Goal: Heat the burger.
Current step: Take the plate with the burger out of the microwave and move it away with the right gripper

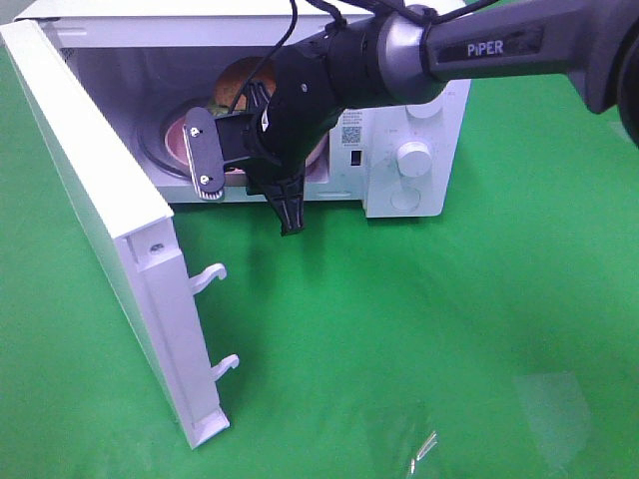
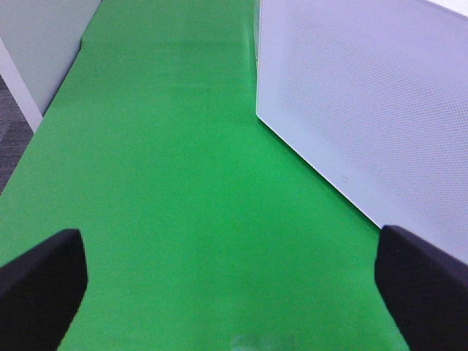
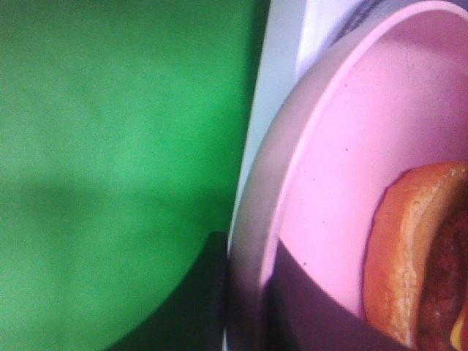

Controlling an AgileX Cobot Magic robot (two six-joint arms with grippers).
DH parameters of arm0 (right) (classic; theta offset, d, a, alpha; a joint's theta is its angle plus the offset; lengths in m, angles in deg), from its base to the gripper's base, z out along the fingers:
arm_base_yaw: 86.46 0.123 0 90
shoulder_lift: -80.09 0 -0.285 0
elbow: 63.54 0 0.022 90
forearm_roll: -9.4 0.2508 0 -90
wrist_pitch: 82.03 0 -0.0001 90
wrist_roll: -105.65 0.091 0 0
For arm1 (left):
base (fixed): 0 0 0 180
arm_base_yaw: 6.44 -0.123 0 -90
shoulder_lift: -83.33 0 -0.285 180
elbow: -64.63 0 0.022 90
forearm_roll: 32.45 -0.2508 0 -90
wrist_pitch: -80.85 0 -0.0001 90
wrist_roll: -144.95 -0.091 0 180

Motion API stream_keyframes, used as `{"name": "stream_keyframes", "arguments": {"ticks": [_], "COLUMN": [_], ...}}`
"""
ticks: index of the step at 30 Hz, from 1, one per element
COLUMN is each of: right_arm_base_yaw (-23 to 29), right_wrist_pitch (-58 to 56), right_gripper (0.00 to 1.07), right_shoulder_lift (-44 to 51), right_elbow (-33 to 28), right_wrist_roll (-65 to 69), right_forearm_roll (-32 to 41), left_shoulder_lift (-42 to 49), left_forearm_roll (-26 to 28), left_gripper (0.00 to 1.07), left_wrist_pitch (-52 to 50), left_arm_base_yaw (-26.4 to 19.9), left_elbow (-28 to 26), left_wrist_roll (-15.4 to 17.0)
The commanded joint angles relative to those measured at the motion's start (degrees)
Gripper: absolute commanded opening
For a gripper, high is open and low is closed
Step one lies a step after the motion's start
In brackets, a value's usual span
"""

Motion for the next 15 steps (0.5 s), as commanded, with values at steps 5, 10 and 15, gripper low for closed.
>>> {"name": "stream_keyframes", "arguments": {"ticks": [5,10,15], "right_arm_base_yaw": [0.11,0.06,0.11], "right_wrist_pitch": [4.87,7.39,10.26], "right_gripper": [0.00,0.00,0.00], "right_shoulder_lift": [6.19,8.25,10.94], "right_elbow": [-7.62,-10.66,-14.90], "right_wrist_roll": [-10.26,-12.15,-12.89], "right_forearm_roll": [-0.06,-0.06,-0.97], "left_shoulder_lift": [-0.29,-0.29,-0.29], "left_forearm_roll": [0.17,0.17,0.17], "left_gripper": [1.00,1.00,1.00], "left_wrist_pitch": [-0.23,-0.23,-0.23], "left_arm_base_yaw": [-0.17,-0.17,-0.17], "left_elbow": [0.17,0.17,0.17], "left_wrist_roll": [0.34,0.34,0.34]}}
